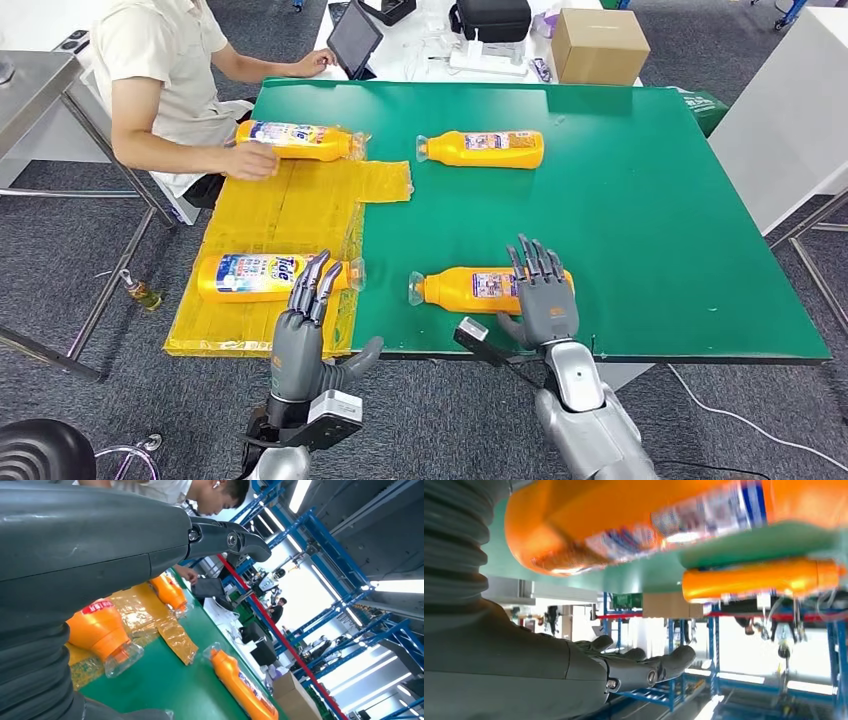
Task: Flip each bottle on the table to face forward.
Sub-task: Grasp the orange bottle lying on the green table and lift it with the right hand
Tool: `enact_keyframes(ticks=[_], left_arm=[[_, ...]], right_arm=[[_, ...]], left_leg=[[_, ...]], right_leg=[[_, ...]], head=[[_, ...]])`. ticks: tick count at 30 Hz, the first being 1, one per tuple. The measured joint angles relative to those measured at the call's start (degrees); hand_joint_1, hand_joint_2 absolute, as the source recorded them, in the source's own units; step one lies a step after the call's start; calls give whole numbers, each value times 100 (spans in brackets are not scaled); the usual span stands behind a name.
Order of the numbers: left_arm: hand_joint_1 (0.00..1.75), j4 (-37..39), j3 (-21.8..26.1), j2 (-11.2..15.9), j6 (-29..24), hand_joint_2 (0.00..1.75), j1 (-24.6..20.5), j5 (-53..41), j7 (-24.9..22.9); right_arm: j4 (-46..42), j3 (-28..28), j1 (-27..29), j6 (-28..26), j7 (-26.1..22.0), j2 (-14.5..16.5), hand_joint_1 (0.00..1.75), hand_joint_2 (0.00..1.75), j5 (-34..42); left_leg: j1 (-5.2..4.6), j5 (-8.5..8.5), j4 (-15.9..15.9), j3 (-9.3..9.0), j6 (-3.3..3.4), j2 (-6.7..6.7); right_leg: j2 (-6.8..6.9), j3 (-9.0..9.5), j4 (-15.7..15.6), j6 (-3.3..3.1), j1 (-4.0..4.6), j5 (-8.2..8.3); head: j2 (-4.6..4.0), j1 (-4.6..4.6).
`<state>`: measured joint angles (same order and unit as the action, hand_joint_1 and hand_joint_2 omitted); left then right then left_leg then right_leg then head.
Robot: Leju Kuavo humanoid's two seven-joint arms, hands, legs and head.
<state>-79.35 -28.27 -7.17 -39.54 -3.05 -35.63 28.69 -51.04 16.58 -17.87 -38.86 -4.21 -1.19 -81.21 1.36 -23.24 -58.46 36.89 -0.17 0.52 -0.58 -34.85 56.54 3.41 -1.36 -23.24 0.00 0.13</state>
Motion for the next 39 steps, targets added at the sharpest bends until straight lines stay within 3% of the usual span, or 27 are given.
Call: enact_keyframes(ticks=[6,13,17,20,21,24,25,33,39], left_arm=[[0,-1,-13,0,39,175,0,60,3],[0,-1,-11,2,98,175,0,139,22],[0,-1,-11,2,188,175,0,204,0],[0,-1,-13,2,232,175,2,215,-13],[0,-1,-13,2,240,175,3,219,-15],[0,-4,-13,2,245,175,5,225,-17],[0,-5,-13,2,247,175,5,227,-17],[0,-110,-13,4,571,175,52,485,-35],[0,-187,-12,4,851,175,86,846,73]], right_arm=[[433,164,-328,348,206,-74,0,175,82],[937,220,-673,1594,390,-125,1,175,635],[1205,266,-877,1935,626,-147,49,175,642],[1327,300,-933,2024,720,-180,49,175,606],[1360,315,-946,2034,731,-192,70,175,601],[1423,349,-981,2036,745,-222,164,175,594],[1433,354,-991,2036,752,-227,174,175,592],[1362,428,-977,2012,612,-344,175,175,645],[954,420,-789,2281,-557,-514,175,175,1932]], left_leg=[[0,1,0,1,0,0],[0,-6,0,-22,-1,-13],[1,-12,0,-61,-2,-19],[0,-10,1,-71,1,-8],[0,-7,1,-72,3,-5],[-1,2,0,-73,9,-4],[-1,4,0,-74,10,-3],[-1,4,0,-75,10,2],[-1,-1,0,-73,8,-2]], right_leg=[[1,0,0,0,0,0],[-8,9,-2,-1,0,0],[-11,30,-6,-4,1,-7],[-8,38,-7,-4,1,-12],[-8,47,-7,-3,0,-10],[-8,68,-7,4,0,0],[-7,69,-7,4,0,1],[-5,73,-8,4,0,0],[-7,70,-7,4,0,0]], head=[[0,1],[0,0],[0,1],[0,2],[0,2],[0,2],[0,2],[0,2],[0,2]])
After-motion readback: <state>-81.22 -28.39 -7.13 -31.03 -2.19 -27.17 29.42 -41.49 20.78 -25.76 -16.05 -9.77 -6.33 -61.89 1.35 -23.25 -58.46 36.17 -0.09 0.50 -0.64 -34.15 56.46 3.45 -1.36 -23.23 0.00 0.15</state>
